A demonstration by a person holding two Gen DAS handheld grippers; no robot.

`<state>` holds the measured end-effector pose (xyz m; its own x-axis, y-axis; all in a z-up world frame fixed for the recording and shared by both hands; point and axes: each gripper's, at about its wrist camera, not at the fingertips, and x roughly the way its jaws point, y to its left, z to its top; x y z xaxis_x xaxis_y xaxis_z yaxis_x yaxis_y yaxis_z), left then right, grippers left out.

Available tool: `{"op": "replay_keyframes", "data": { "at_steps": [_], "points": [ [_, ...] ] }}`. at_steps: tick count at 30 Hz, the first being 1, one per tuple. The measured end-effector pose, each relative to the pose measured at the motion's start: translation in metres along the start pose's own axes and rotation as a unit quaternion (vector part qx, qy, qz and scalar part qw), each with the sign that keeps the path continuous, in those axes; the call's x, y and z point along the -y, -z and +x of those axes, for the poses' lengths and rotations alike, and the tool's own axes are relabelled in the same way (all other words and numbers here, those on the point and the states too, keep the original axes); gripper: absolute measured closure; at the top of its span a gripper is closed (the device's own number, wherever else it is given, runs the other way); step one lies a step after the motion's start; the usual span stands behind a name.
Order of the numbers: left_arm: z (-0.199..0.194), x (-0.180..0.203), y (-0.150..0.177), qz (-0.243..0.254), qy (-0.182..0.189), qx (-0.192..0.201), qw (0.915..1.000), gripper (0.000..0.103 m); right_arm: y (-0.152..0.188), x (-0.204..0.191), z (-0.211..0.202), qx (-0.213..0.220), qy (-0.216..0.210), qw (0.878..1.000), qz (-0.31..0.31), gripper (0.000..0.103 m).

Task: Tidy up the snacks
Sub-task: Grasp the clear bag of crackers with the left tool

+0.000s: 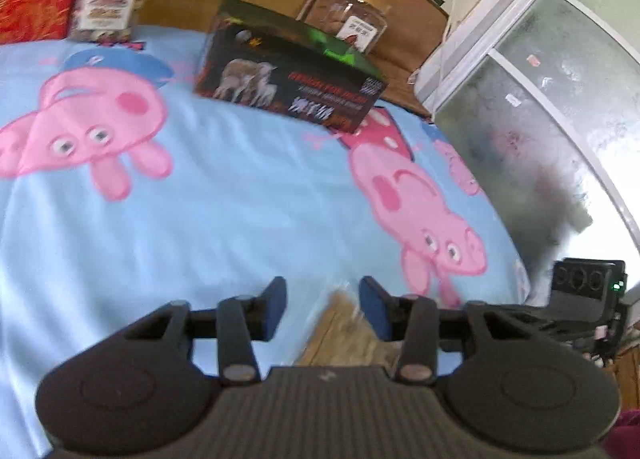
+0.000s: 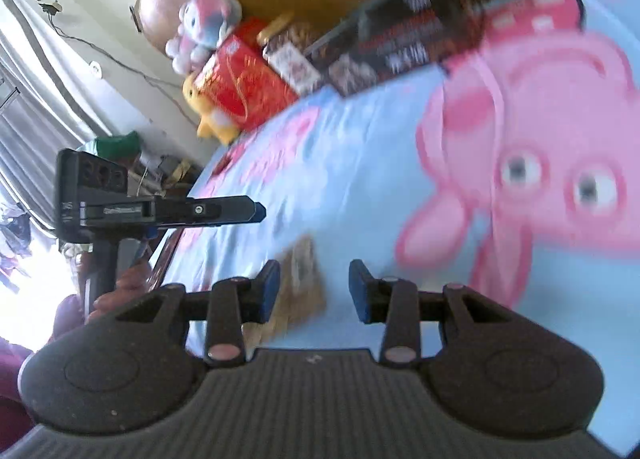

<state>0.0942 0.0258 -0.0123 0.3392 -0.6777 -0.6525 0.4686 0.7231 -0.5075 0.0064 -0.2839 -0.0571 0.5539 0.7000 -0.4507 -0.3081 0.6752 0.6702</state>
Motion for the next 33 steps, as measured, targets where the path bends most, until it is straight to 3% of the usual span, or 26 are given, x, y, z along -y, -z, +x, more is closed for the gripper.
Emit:
{"op": "replay_keyframes", "data": {
  "at_steps": [4,9,20,33],
  "points": [
    [0.003,-0.006,0.009,-0.015,0.018,-0.008,0.9997,0.055,0.019,-0.002,-0.006,-0.023,0.003,0.999,0.042,0.061],
    [0.009,-0.006,0.019,-0.018,0.037,-0.016,0.999,0.055,0.019,-0.007,0.007,-0.03,-0.004,0.996,0.088,0.063],
    [0.001,-0.04,0.032,-0.132,0.095,0.003,0.9867,0.055,-0.02,-0.014,0.052,-0.003,-0.002,0.998,0.067,0.062],
    [0.004,-0.024,0.036,-0.097,0.078,0.0,0.9922,0.055,0.01,-0.007,0.016,-0.005,-0.014,0.999,0.048,0.061]
  ]
}}
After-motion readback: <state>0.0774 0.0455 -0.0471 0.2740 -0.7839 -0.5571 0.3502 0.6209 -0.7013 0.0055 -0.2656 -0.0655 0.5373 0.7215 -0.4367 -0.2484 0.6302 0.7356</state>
